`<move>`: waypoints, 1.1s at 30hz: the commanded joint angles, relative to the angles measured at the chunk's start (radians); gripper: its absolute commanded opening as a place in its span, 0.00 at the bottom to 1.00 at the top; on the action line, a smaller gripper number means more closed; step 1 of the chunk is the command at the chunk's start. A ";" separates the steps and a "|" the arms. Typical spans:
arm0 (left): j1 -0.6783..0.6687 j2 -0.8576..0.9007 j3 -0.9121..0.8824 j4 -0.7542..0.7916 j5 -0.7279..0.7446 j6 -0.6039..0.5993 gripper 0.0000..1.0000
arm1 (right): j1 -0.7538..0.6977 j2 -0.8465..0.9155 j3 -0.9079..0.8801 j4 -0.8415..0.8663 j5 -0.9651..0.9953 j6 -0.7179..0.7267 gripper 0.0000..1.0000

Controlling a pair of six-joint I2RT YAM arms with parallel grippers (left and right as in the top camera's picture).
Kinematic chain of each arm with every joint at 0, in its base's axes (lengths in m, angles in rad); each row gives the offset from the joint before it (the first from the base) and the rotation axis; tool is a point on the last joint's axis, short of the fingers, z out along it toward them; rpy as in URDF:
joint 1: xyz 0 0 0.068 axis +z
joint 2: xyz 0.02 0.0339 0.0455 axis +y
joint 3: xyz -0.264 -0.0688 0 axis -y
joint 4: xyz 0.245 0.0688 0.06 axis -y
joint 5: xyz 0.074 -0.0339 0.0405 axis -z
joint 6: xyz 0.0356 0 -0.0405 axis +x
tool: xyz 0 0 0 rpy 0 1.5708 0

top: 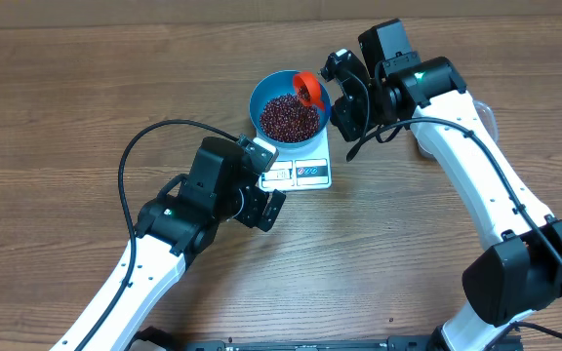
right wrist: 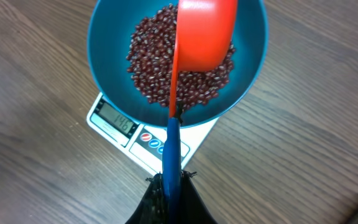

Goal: Scoop item into bowl and weigh 150g on scale
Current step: 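Tip the red scoop slightly further with the right gripper to trickle beans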

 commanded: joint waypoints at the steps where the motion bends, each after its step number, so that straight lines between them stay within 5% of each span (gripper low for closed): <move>1: 0.005 0.003 0.021 0.001 -0.006 0.009 1.00 | -0.013 -0.003 0.021 0.002 -0.044 0.018 0.04; 33: 0.005 0.003 0.021 0.001 -0.006 0.009 1.00 | 0.014 -0.003 0.021 -0.002 0.086 0.010 0.04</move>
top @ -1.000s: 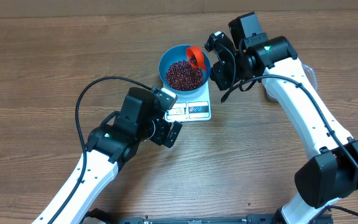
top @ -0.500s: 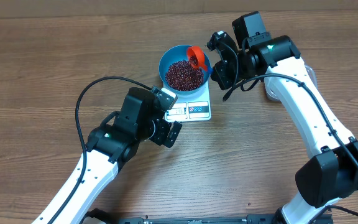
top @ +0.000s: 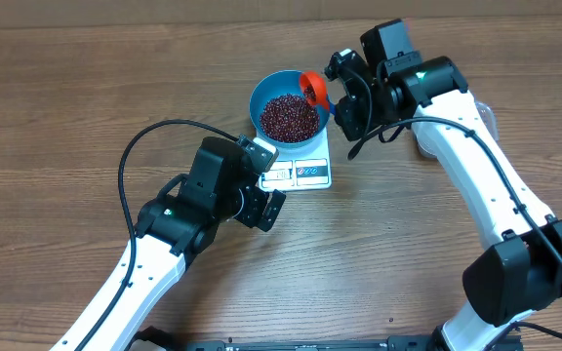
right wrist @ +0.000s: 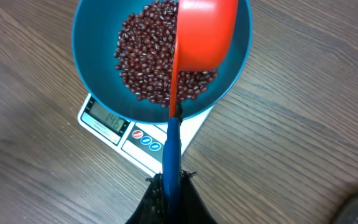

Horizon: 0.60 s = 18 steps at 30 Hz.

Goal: Scoop item into bowl and weigh 150g on scale
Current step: 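Tip the red scoop slightly further with the right gripper to trickle beans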

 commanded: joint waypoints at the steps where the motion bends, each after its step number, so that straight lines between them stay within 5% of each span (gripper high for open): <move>1: 0.005 0.003 0.021 0.001 -0.006 0.009 1.00 | 0.023 -0.003 0.021 0.004 0.053 -0.005 0.04; 18: 0.005 0.003 0.021 0.001 -0.006 0.009 1.00 | 0.025 -0.003 0.021 0.005 0.061 -0.080 0.04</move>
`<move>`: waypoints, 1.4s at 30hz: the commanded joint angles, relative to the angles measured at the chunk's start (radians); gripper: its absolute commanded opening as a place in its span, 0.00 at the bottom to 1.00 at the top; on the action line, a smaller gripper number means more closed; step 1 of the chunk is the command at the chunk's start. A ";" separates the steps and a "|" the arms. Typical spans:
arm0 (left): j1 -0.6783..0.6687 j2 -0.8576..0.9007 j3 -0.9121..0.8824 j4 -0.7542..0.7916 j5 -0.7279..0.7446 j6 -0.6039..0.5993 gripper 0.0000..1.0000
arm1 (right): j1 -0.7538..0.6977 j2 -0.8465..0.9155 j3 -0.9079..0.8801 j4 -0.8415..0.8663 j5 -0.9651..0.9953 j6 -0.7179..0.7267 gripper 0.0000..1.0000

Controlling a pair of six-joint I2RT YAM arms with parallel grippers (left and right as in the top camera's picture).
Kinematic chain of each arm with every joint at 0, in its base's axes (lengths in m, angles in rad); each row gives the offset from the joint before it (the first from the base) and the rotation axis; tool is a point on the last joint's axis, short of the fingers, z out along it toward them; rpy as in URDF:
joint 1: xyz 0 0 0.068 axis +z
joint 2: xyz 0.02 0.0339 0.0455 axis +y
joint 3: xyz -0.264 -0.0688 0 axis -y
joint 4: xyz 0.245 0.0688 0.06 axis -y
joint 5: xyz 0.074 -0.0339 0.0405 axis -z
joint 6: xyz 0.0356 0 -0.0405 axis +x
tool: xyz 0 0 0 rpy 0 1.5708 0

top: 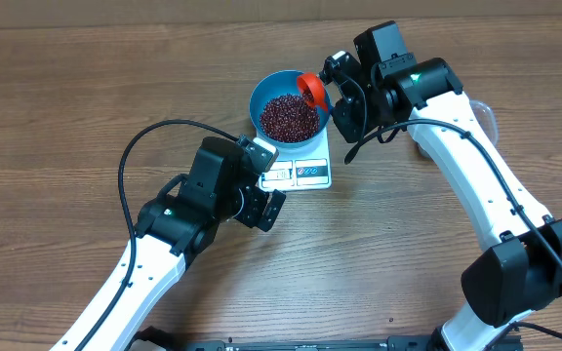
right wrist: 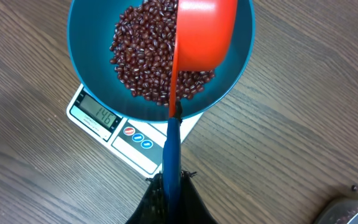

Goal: Scoop item into bowl and weigh 150g on scale
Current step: 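Tip the red scoop slightly further with the right gripper to trickle beans, then hold the scoop tilted over the teal bowl with the right gripper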

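A blue bowl (top: 264,93) (right wrist: 87,37) holding dark red beans (right wrist: 145,53) stands on a white scale (top: 305,174) (right wrist: 129,134); its display (right wrist: 94,116) reads 146. My right gripper (right wrist: 173,180) (top: 344,102) is shut on the blue handle of an orange scoop (right wrist: 201,31) (top: 309,88), which is turned on its side over the bowl's right part. My left gripper (top: 261,200) hangs just left of the scale's front, off the scale; whether its fingers are apart cannot be told.
A grey container's rim (right wrist: 353,211) shows at the bottom right of the right wrist view, right of the right arm in the overhead view. A black cable (top: 149,136) loops over the table by the left arm. The table is brown wood.
The scoop and right gripper have shifted slightly toward the bowl's middle; the bowl and scale sit a bit further left and lower in the wrist view. The display still reads 146.
At the oldest moment the scoop was tipped over the bowl's right side with the scale at 146. Then it stood slightly further right, near the rim. Now it is back a little inward. The left arm has stayed put throughout.
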 commanded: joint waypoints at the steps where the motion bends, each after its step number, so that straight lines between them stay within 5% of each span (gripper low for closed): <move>1: 0.005 0.003 0.021 0.001 -0.006 0.009 1.00 | 0.004 -0.003 0.021 0.006 0.018 -0.034 0.04; 42: 0.005 0.003 0.021 0.001 -0.006 0.009 1.00 | -0.018 -0.003 0.021 -0.009 -0.119 0.001 0.04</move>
